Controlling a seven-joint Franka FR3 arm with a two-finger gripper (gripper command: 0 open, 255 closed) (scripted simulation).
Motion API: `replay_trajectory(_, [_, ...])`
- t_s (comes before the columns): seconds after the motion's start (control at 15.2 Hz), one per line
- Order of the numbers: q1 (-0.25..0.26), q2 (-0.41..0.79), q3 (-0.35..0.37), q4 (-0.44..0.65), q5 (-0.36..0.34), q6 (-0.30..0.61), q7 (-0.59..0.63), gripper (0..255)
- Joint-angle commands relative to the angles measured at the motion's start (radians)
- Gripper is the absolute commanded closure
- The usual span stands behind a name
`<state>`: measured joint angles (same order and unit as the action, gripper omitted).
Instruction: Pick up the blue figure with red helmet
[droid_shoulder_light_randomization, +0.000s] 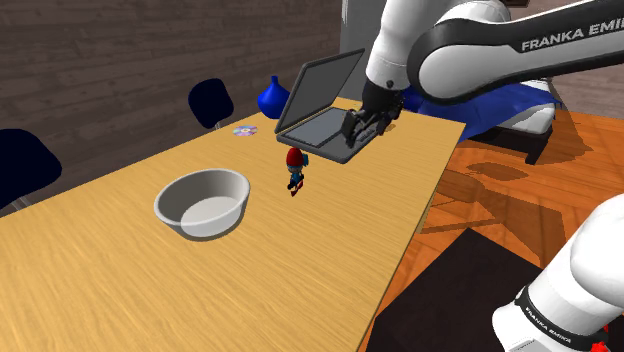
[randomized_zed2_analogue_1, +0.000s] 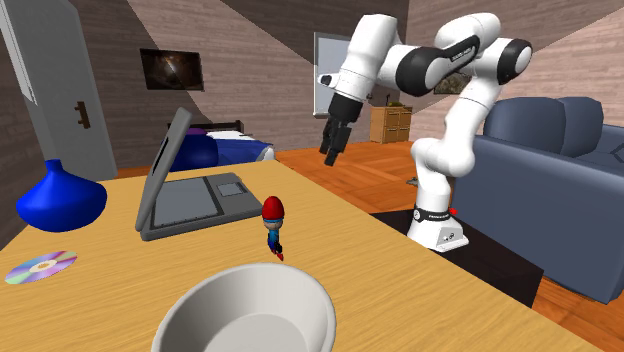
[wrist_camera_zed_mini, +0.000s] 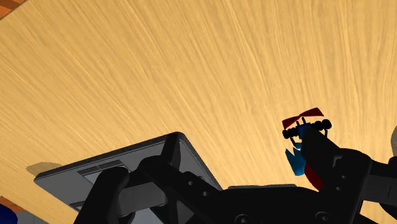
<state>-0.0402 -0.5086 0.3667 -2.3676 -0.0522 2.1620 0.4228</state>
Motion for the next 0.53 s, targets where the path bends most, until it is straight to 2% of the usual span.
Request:
replay_trajectory(0.0, [-0.020, 0.061, 0.045, 0.008, -0.036, 0.075, 0.058, 0])
replay_trajectory(0.26, [-0.078, 0.198, 0.147, 0.065, -0.155, 0.181, 0.202, 0])
replay_trajectory(0.46, [-0.128, 0.316, 0.226, 0.130, -0.292, 0.232, 0.338, 0])
